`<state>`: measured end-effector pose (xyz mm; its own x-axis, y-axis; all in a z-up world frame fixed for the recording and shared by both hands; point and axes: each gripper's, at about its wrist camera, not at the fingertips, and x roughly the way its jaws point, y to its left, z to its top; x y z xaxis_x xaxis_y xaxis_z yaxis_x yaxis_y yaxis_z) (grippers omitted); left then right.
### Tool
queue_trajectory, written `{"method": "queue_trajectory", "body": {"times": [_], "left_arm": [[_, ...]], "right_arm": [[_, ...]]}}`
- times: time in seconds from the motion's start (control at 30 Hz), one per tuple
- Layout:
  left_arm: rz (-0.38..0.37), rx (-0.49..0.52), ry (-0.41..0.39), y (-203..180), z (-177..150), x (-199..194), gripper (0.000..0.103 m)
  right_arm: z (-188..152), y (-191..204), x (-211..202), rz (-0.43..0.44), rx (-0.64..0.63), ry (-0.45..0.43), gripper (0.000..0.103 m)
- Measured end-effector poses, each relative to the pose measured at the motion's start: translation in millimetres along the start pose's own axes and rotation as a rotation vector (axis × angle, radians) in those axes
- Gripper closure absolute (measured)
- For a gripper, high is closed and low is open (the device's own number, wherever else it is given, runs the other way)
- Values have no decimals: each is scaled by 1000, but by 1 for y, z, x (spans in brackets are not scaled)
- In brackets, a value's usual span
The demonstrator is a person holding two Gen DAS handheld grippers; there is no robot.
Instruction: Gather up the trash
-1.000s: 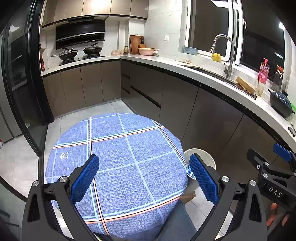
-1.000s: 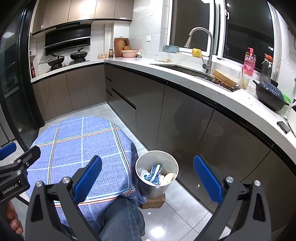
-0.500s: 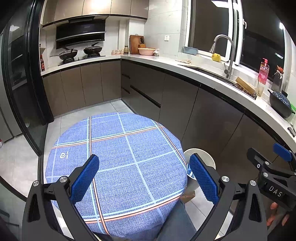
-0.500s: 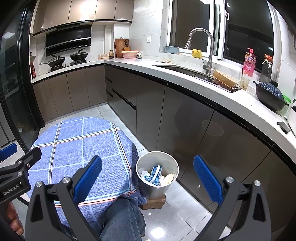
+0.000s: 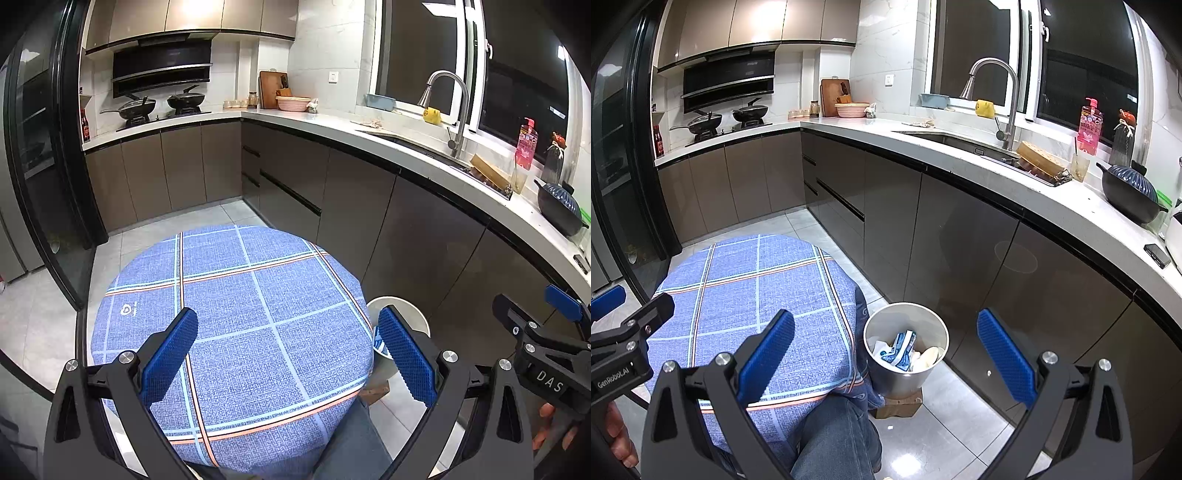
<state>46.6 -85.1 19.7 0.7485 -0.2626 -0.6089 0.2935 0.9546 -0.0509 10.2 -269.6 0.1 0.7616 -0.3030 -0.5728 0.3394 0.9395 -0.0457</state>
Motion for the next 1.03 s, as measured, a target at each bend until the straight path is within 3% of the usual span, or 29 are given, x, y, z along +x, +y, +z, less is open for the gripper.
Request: {"method": "queue_trajectory", "body": {"times": [1.03], "left_arm": [[1,0,-1,-4,1,-4,8]], "right_arm": [[0,1,1,7,0,4,3]]}}
